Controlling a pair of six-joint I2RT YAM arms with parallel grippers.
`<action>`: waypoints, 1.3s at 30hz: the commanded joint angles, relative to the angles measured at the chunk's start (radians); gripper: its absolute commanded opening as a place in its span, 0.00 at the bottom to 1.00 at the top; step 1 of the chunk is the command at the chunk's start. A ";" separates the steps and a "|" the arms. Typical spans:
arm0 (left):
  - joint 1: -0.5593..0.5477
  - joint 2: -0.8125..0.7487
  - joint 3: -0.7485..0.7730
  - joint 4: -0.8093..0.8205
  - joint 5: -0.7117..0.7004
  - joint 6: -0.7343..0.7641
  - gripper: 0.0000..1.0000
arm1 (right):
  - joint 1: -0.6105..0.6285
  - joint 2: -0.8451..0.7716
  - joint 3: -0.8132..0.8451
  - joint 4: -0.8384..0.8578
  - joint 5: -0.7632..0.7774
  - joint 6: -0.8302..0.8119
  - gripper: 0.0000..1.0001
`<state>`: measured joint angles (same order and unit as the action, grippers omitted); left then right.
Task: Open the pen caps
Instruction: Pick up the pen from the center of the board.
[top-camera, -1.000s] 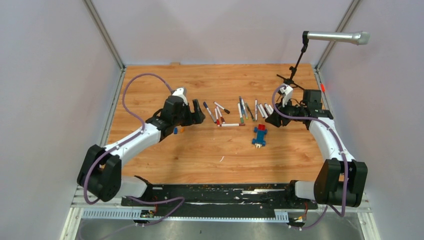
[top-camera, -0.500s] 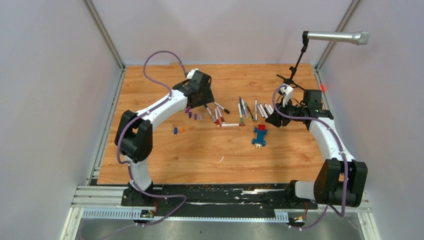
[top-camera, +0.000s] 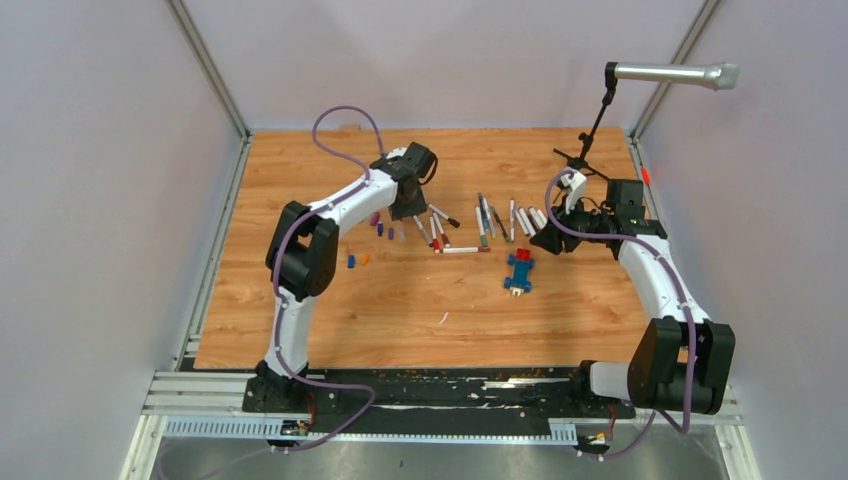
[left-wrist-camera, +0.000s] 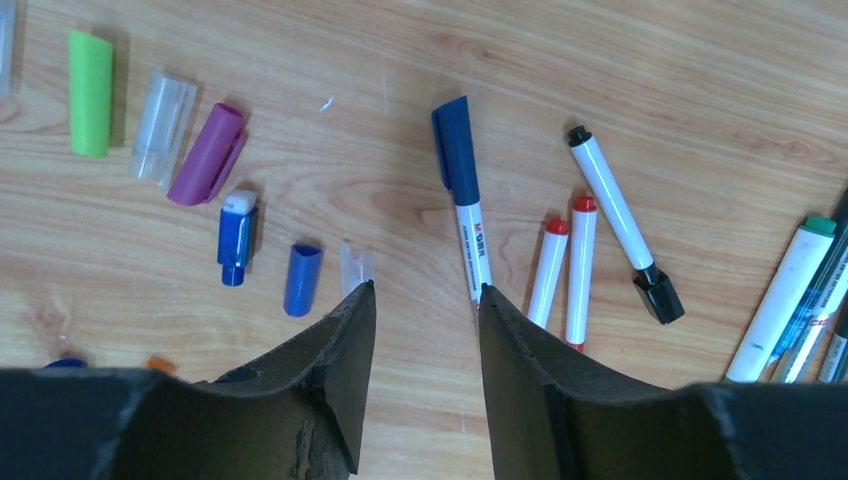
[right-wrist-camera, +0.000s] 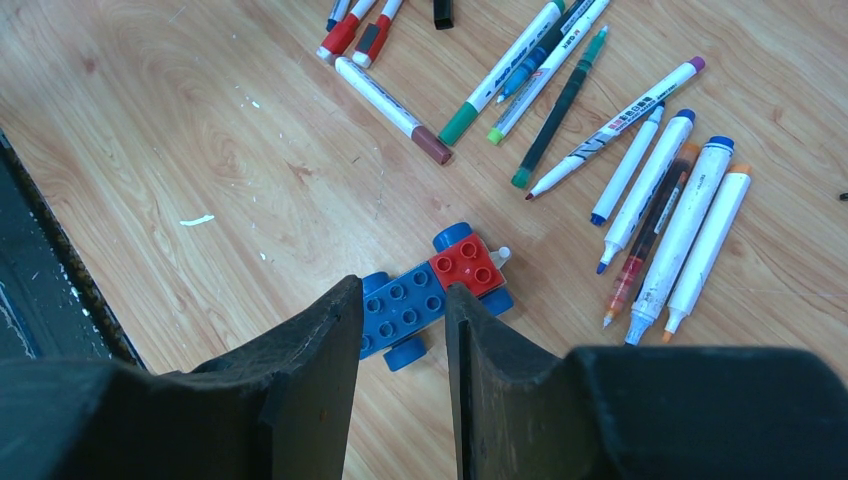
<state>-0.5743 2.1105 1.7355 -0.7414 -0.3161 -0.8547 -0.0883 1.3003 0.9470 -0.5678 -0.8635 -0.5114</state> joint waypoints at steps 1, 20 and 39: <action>-0.003 0.030 0.059 -0.007 -0.005 -0.006 0.49 | -0.004 -0.019 0.001 0.019 -0.032 -0.029 0.37; -0.010 0.123 0.098 0.015 0.074 0.043 0.40 | -0.003 -0.018 0.002 0.017 -0.037 -0.027 0.37; -0.015 0.172 0.113 -0.016 0.119 0.110 0.28 | -0.004 -0.028 0.003 0.016 -0.042 -0.027 0.37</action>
<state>-0.5827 2.2524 1.8168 -0.7380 -0.2104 -0.7742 -0.0883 1.2999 0.9470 -0.5682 -0.8673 -0.5182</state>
